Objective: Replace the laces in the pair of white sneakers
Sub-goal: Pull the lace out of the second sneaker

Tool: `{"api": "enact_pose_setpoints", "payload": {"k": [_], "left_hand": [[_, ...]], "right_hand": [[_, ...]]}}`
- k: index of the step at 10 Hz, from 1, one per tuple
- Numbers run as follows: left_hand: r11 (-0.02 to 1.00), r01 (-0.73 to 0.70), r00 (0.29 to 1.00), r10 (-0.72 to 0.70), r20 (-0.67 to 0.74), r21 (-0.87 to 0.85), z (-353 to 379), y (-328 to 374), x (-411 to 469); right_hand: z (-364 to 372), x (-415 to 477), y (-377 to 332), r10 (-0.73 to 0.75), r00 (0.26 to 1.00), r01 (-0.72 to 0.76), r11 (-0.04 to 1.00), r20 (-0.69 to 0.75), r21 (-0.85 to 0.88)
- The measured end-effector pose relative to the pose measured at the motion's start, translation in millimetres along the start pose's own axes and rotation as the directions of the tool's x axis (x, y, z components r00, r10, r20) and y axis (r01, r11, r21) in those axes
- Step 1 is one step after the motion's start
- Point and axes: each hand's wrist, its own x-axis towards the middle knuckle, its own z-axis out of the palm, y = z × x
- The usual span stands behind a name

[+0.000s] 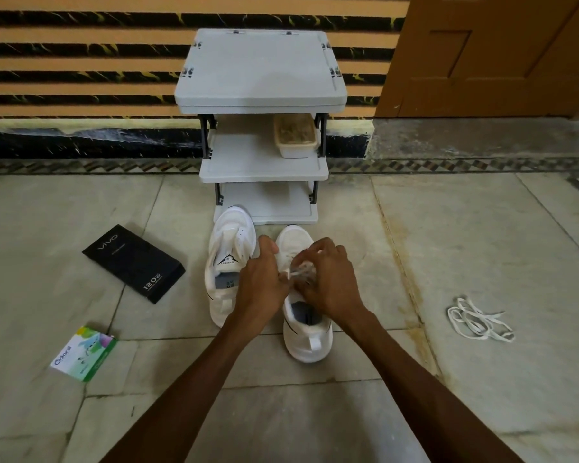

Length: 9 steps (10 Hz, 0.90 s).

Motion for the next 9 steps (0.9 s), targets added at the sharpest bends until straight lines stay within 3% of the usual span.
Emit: {"api": "enact_pose_setpoints", "payload": {"k": [1,3,6,7,8,9], "left_hand": [[1.000,0.027,1.000,-0.028,0.012,0.010,1.1,-1.4,0.9],[0.999,0.026,1.000,-0.026,0.009,0.019,-0.4,-1.5,0.6],[1.000,0.028,1.000,-0.029,0.012,0.004,-1.6,0.1,-0.5],[1.000,0.023,1.000,-0.023,0.015,-0.003,-2.1,-2.0,-0.3],[1.000,0.024,1.000,-0.024,0.014,0.021,-1.6,-2.5,0.4],[0.998,0.029,1.000,-0.029,0.011,0.058,-0.8,-1.2,0.0]], "right_hand": [[7.6,-1.9,-4.1,-0.088,0.992,0.068,0.979,-0.094,-0.192],[9.6,2.6,-5.5,-0.101,0.995,0.098,0.886,0.017,-0.452],[1.1,2.5,-9.1,-0.143,0.990,0.133,0.905,0.005,-0.404],[-12.5,6.4,-11.9,-0.017,0.977,-0.013,0.990,-0.214,-0.140],[-42.4,26.8,-2.9,0.591,0.803,-0.227,0.411,-0.069,0.883],[-63.6,36.1,11.0,0.541,0.762,-0.071,-0.477,0.356,0.876]]}}
